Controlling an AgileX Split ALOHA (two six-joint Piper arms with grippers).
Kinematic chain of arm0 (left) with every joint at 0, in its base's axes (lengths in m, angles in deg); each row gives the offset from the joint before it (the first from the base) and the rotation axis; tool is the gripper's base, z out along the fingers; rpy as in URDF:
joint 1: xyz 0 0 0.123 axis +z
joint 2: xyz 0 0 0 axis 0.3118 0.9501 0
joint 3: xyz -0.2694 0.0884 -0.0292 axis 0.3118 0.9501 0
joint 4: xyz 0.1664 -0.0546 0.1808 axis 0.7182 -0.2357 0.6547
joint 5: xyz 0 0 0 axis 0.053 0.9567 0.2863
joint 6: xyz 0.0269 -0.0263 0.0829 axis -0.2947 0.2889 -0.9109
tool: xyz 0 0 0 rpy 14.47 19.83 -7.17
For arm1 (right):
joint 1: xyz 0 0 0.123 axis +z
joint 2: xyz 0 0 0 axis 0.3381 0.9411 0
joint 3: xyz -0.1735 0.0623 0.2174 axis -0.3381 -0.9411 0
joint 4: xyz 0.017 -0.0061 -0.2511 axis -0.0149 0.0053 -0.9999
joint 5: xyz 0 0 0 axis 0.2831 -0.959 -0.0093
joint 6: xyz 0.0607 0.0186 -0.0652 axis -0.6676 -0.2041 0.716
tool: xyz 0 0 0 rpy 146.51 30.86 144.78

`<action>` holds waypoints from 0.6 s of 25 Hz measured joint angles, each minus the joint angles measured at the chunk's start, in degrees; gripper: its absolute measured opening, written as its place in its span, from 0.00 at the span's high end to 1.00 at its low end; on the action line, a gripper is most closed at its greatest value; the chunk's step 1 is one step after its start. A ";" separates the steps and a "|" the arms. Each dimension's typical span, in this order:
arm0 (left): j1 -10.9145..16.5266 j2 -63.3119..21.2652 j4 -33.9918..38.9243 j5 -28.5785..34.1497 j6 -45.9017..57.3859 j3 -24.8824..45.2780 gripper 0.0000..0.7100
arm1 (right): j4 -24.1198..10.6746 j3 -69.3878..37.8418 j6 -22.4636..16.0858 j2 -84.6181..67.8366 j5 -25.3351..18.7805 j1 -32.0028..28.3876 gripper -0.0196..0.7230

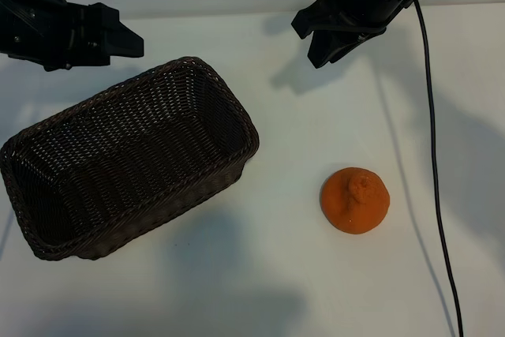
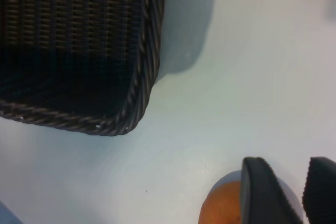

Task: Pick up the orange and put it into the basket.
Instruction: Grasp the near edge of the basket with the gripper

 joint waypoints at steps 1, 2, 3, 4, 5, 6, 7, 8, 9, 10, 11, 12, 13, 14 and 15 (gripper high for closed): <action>0.00 0.00 0.30 0.06 0.19 0.00 0.17 | 0.00 0.00 0.00 0.00 0.00 0.00 0.65; 0.00 -0.13 0.82 0.31 0.72 0.00 0.17 | 0.00 0.00 0.00 0.00 0.00 0.00 0.65; 0.00 -0.52 1.89 0.44 1.54 0.00 0.17 | 0.00 0.00 0.00 0.00 0.00 0.00 0.65; 0.00 -1.00 3.31 0.59 2.97 0.00 0.17 | 0.00 0.00 0.00 0.00 0.00 0.00 0.65; 0.00 -1.93 5.15 0.73 4.86 0.00 0.17 | 0.00 0.00 0.00 0.00 0.00 0.00 0.65; 0.00 -3.13 6.94 0.73 6.76 0.20 0.17 | 0.00 0.00 0.00 0.00 0.00 0.00 0.65; 0.00 -4.37 9.32 0.86 9.32 0.51 0.17 | 0.00 0.00 0.00 0.00 0.00 0.00 0.65; 0.00 -6.08 11.79 0.86 12.04 1.30 0.18 | 0.00 0.00 0.00 0.00 0.00 0.00 0.65; 0.00 -7.94 13.77 0.86 14.89 2.51 0.19 | 0.00 0.00 0.00 0.00 0.00 0.00 0.65; 0.00 -9.90 16.08 0.92 17.20 4.04 0.20 | 0.00 0.00 0.00 0.00 0.00 0.00 0.65; 0.00 -11.56 18.34 0.92 20.03 5.50 0.21 | 0.00 0.00 0.00 0.00 0.00 0.00 0.65; 0.00 -13.60 20.54 0.92 22.67 7.39 0.21 | 0.00 0.00 0.00 0.00 0.00 0.00 0.65; 0.00 -15.68 22.28 0.92 24.74 9.24 0.22 | 0.00 0.00 0.00 0.00 0.00 0.00 0.65; 0.00 -17.40 24.14 0.92 27.06 10.64 0.22 | 0.00 0.00 0.00 0.00 0.00 0.00 0.65; 0.00 -19.47 25.85 0.92 29.30 12.15 0.22 | 0.00 0.00 0.00 0.00 0.00 0.00 0.65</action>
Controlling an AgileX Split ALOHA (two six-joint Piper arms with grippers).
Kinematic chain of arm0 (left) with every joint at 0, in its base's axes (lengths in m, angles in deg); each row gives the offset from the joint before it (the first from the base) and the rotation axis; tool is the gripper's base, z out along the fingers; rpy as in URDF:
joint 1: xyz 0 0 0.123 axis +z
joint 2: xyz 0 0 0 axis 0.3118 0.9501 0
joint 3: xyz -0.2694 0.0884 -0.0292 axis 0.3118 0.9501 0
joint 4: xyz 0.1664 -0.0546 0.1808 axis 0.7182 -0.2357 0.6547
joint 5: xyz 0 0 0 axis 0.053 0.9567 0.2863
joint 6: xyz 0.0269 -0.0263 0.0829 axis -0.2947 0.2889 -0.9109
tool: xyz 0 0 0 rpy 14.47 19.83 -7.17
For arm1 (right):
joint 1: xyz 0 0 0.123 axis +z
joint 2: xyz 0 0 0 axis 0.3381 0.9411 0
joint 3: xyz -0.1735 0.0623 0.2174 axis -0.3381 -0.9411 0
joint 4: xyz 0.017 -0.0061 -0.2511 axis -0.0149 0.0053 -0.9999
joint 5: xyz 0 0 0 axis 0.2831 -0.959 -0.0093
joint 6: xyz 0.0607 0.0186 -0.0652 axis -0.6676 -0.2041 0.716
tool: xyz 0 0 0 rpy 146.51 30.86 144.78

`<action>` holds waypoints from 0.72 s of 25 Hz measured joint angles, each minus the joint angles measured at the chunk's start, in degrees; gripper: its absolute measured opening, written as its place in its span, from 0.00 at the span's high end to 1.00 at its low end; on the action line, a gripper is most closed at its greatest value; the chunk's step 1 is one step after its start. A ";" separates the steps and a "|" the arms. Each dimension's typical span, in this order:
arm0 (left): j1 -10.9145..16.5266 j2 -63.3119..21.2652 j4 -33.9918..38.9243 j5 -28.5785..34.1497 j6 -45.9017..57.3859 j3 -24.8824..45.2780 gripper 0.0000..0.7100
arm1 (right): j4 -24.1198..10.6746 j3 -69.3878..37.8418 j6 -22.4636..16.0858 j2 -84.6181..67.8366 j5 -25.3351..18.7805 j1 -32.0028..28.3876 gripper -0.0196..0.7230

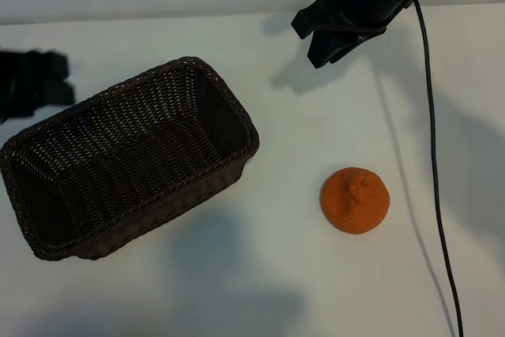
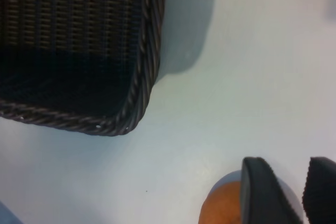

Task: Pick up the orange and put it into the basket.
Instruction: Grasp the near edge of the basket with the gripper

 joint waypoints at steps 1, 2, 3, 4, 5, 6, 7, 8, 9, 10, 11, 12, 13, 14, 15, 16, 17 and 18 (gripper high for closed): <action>0.00 -2.00 1.44 0.12 2.25 1.27 0.23 | 0.00 0.00 0.00 0.00 0.00 0.00 0.65; 0.00 -3.83 3.14 0.29 4.18 2.24 0.23 | 0.00 0.00 0.00 0.00 0.00 0.00 0.65; 0.00 -5.27 4.80 0.52 6.52 2.93 0.23 | 0.00 0.00 0.00 0.00 0.00 0.00 0.65; 0.00 -6.81 6.47 0.88 8.78 3.79 0.23 | 0.00 0.00 0.00 0.00 0.00 0.00 0.65; 0.00 -8.13 7.95 1.29 10.93 4.76 0.23 | 0.00 0.00 0.00 0.00 0.00 0.00 0.65; 0.00 -9.17 9.88 1.67 12.78 5.84 0.23 | 0.00 0.00 0.00 0.00 0.00 0.00 0.65; 0.00 -9.75 11.96 2.24 15.00 6.70 0.23 | 0.00 0.00 0.00 0.00 0.00 0.00 0.65; 0.00 -10.10 14.08 2.70 17.17 7.66 0.23 | 0.00 0.00 0.00 0.00 0.00 0.00 0.65; 0.00 -10.21 15.48 2.95 18.73 8.55 0.23 | 0.00 0.00 0.00 0.00 0.00 0.00 0.65; 0.00 -10.24 16.65 3.07 20.03 9.23 0.23 | 0.00 0.00 0.00 0.00 0.00 0.00 0.65; 0.00 -10.24 17.35 3.02 20.66 9.98 0.23 | 0.00 0.00 0.00 0.00 0.00 0.00 0.65; 0.00 -10.28 17.35 2.86 20.95 10.65 0.22 | 0.00 0.00 0.00 0.00 0.00 0.00 0.65; 0.00 -10.28 17.35 2.68 21.09 11.20 0.21 | 0.00 0.00 0.00 0.00 0.00 0.00 0.65; 0.00 -10.28 17.35 2.14 21.28 11.63 0.20 | 0.00 0.00 0.00 0.00 0.00 0.00 0.65; 0.00 -10.28 17.35 1.71 21.47 12.11 0.19 | 0.00 0.00 0.00 0.00 0.00 0.00 0.65; 0.00 -10.28 17.35 1.36 21.68 12.65 0.19 | 0.00 0.00 0.00 0.00 0.00 0.00 0.65; 0.00 -10.28 17.35 1.11 22.02 13.15 0.18 | 0.00 0.00 0.00 0.00 0.00 0.00 0.65; 0.00 -10.28 17.35 0.67 22.37 13.88 0.18 | 0.00 0.00 0.00 0.00 0.00 0.00 0.65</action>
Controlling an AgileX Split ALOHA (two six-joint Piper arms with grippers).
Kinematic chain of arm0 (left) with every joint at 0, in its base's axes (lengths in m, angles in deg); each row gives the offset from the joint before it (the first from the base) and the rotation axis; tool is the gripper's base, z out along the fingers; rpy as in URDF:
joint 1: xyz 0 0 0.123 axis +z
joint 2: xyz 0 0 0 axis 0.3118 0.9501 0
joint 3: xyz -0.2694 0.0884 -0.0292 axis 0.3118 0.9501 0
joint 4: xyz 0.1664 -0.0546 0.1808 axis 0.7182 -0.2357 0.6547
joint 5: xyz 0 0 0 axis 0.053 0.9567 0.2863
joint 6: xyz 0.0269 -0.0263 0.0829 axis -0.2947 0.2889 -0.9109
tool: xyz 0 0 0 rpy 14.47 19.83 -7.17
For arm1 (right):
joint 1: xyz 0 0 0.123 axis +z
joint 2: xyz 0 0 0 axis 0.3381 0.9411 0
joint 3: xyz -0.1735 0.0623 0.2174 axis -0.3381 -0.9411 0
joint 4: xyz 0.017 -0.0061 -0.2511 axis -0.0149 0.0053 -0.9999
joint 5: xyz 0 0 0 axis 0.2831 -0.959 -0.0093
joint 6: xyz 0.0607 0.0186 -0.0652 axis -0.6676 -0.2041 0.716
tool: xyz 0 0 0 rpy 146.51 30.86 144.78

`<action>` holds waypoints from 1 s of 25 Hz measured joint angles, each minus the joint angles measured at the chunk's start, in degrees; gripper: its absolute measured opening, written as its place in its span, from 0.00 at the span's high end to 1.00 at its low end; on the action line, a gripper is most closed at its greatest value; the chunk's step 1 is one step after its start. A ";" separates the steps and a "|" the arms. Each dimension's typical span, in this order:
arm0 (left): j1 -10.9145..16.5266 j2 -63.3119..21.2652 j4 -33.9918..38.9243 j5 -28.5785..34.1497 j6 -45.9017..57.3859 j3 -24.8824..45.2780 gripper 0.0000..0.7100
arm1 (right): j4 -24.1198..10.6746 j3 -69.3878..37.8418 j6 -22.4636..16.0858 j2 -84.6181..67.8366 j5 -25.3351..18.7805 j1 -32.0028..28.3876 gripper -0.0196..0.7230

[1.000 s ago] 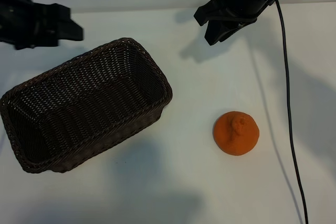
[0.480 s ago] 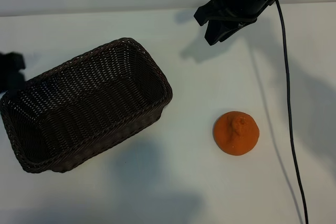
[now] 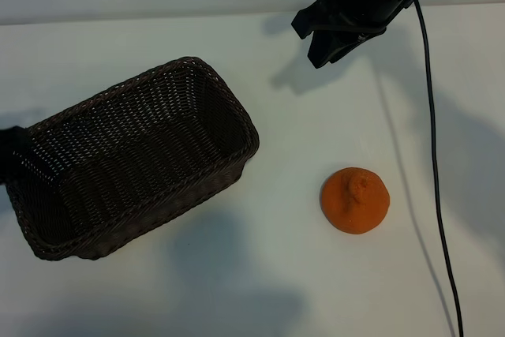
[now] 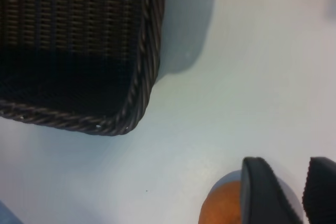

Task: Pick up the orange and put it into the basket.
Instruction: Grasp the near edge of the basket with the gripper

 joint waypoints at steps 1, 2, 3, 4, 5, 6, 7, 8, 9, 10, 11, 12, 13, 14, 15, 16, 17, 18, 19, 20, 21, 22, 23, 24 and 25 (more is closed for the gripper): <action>0.00 0.00 0.42 -0.29 0.28 0.89 0.18 | 0.00 0.00 0.00 0.00 0.00 0.00 0.65; 0.00 0.00 0.50 -0.34 0.56 1.82 0.18 | 0.00 0.00 0.00 0.00 0.00 0.00 0.65; 0.00 0.00 0.59 -0.34 0.97 2.54 0.18 | 0.00 0.00 0.00 0.00 0.00 0.00 0.65; 0.00 0.00 0.73 -0.34 1.38 3.30 0.18 | 0.00 0.00 0.00 0.00 0.00 0.00 0.65; 0.00 0.00 0.66 -0.40 1.80 3.89 0.18 | 0.00 0.00 0.00 0.00 0.00 0.00 0.65; 0.00 0.00 1.30 -0.40 2.28 4.22 0.18 | 0.00 0.00 0.00 0.00 0.00 0.00 0.65; 0.00 0.00 1.94 -0.52 2.94 4.59 0.18 | 0.00 0.00 0.00 0.00 0.00 0.00 0.65; 0.00 0.00 2.57 -0.52 3.66 4.83 0.18 | 0.00 0.00 0.00 0.00 0.00 0.00 0.65; 0.00 0.00 2.96 -0.39 4.21 5.00 0.18 | 0.00 0.00 0.00 0.00 0.00 0.00 0.65; 0.00 0.00 3.30 -0.08 4.57 5.07 0.18 | 0.00 0.00 0.00 0.00 0.00 0.00 0.65; 0.00 -0.02 3.69 -0.09 4.90 5.43 0.18 | 0.00 0.00 0.00 0.00 0.00 0.00 0.65; 0.00 -0.08 4.08 -0.09 5.50 5.96 0.18 | 0.00 0.00 0.00 0.00 0.00 0.00 0.65; 0.00 -0.08 4.59 -0.41 6.05 6.67 0.18 | 0.00 0.00 0.00 0.00 0.00 0.00 0.65; 0.00 -0.08 5.25 -1.31 7.01 7.32 0.18 | 0.00 0.00 0.00 0.00 0.00 0.00 0.65; 0.00 -0.08 5.86 -2.58 8.02 8.05 0.18 | 0.00 0.00 0.00 0.00 0.00 0.00 0.65; 0.00 -0.01 6.36 -3.76 8.76 8.65 0.18 | 0.00 0.00 0.00 0.00 0.00 0.00 0.65; 0.00 0.25 6.97 -5.37 9.37 8.95 0.18 | 0.00 0.00 0.00 0.00 0.00 0.00 0.65; 0.00 0.71 7.27 -7.18 9.77 9.10 0.18 | 0.00 0.00 0.00 0.00 0.00 0.00 0.65; 0.00 1.40 7.32 -9.19 10.21 9.15 0.18 | 0.00 0.00 0.00 0.00 0.00 0.00 0.65; 0.00 2.18 7.32 -10.68 10.57 9.18 0.18 | 0.00 0.00 0.00 0.00 0.00 0.00 0.65; 0.00 2.92 7.32 -12.14 10.92 9.18 0.18 | 0.00 0.00 0.00 0.00 0.00 0.00 0.65; 0.00 3.91 7.32 -13.31 11.11 9.18 0.18 | 0.00 0.00 0.00 0.00 0.00 0.00 0.65; 0.00 4.98 7.32 -14.17 11.31 9.18 0.18 | 0.00 0.00 0.00 0.00 0.00 0.00 0.65; 0.00 5.90 7.32 -14.73 11.45 9.18 0.18 | 0.00 0.00 0.00 0.00 0.00 0.00 0.65; 0.00 6.98 7.27 -15.27 11.73 9.18 0.18 | 0.00 0.00 0.00 0.00 0.00 0.00 0.65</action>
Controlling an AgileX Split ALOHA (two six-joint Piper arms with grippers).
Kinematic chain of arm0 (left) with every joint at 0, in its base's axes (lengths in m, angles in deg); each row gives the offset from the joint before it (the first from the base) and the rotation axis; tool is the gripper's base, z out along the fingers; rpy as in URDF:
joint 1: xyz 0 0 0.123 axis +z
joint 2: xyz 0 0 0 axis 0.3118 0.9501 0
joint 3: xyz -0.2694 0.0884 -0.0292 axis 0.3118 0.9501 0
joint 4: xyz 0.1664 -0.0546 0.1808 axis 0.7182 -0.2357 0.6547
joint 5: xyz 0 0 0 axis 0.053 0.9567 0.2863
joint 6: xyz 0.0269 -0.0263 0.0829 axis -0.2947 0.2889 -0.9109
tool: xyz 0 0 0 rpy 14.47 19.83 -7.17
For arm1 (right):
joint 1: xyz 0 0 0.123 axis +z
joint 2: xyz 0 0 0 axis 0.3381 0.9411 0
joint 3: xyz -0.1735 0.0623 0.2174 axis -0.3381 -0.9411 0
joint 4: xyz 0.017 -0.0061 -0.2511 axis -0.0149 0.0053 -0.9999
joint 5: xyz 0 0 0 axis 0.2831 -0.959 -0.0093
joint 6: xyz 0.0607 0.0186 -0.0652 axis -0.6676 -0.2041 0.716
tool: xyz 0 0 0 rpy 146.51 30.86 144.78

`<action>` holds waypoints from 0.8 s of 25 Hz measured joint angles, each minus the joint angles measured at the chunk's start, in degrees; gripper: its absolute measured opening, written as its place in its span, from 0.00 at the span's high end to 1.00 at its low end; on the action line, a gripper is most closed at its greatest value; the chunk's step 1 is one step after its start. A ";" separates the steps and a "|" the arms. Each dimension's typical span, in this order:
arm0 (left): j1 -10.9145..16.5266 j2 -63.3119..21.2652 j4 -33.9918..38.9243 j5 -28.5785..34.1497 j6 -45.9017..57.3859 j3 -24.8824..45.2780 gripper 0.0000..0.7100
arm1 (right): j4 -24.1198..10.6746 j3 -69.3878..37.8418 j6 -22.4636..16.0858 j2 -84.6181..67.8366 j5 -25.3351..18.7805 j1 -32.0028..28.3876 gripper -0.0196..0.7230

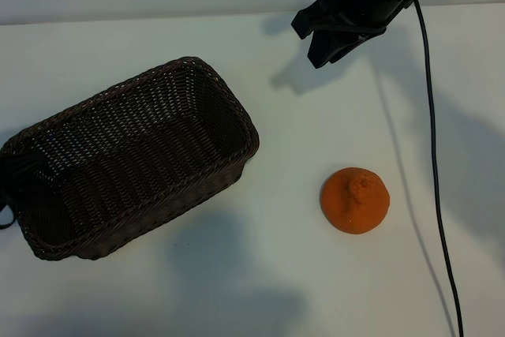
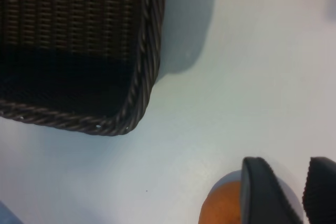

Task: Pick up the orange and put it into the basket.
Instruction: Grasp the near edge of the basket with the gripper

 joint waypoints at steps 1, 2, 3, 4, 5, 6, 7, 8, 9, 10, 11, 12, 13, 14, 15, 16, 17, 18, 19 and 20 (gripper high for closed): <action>0.00 1.01 -0.20 -0.42 0.22 0.00 0.18 | 0.00 0.00 0.00 0.00 0.00 0.00 0.65; 0.00 1.98 -0.31 -0.82 0.27 0.04 0.18 | 0.00 0.00 0.00 0.00 0.00 0.00 0.65; 0.00 2.75 -0.42 -1.30 0.41 0.07 0.18 | 0.00 0.00 0.00 0.00 0.00 0.00 0.65; 0.00 3.66 -0.42 -1.81 0.56 0.07 0.18 | 0.00 0.00 0.00 0.00 0.00 0.00 0.65; 0.00 4.56 -0.42 -2.68 0.61 0.11 0.18 | 0.00 0.00 0.00 0.00 0.00 0.00 0.65; 0.00 5.48 -0.48 -3.55 0.68 0.11 0.18 | 0.00 0.00 0.00 0.00 0.00 0.00 0.65; 0.00 6.24 -0.69 -4.74 0.87 0.11 0.18 | 0.00 0.00 0.00 0.00 0.00 0.00 0.65; 0.00 7.26 -1.08 -5.90 0.93 0.11 0.18 | 0.00 0.00 0.00 0.00 0.00 0.00 0.65; 0.00 8.31 -1.56 -6.76 1.00 0.11 0.18 | 0.00 0.00 0.00 0.00 0.00 0.00 0.65; 0.00 9.27 -2.12 -7.68 1.00 0.11 0.18 | 0.00 0.00 0.00 0.00 0.00 0.00 0.65; 0.00 10.46 -2.81 -8.59 1.00 0.11 0.18 | 0.00 0.00 0.00 0.00 0.00 0.00 0.65; 0.00 11.63 -3.29 -9.49 1.00 0.11 0.18 | 0.00 0.00 0.00 0.00 0.00 0.00 0.65; 0.00 12.73 -3.76 -10.19 1.00 0.11 0.18 | 0.00 0.00 0.00 0.00 0.00 0.00 0.65; 0.00 13.58 -4.41 -10.95 1.00 0.11 0.18 | 0.00 0.00 0.00 0.00 0.00 0.00 0.65; 0.00 14.45 -4.99 -11.70 1.00 0.11 0.18 | 0.00 0.00 0.00 0.00 0.00 0.00 0.65; 0.00 15.21 -5.36 -12.22 1.00 0.11 0.18 | 0.00 0.00 0.00 0.00 0.00 0.00 0.65; 0.00 15.69 -5.90 -12.47 1.00 0.11 0.18 | 0.00 0.00 0.00 0.00 0.00 0.00 0.65; 0.00 16.18 -6.21 -12.86 1.00 0.11 0.18 | 0.00 0.00 0.00 0.00 0.00 0.00 0.65; 0.00 16.61 -6.37 -13.36 1.00 0.11 0.18 | 0.00 0.00 0.00 0.00 0.00 0.00 0.65; 0.00 17.09 -6.56 -13.72 0.95 0.11 0.19 | 0.00 0.00 0.00 0.00 0.00 0.00 0.65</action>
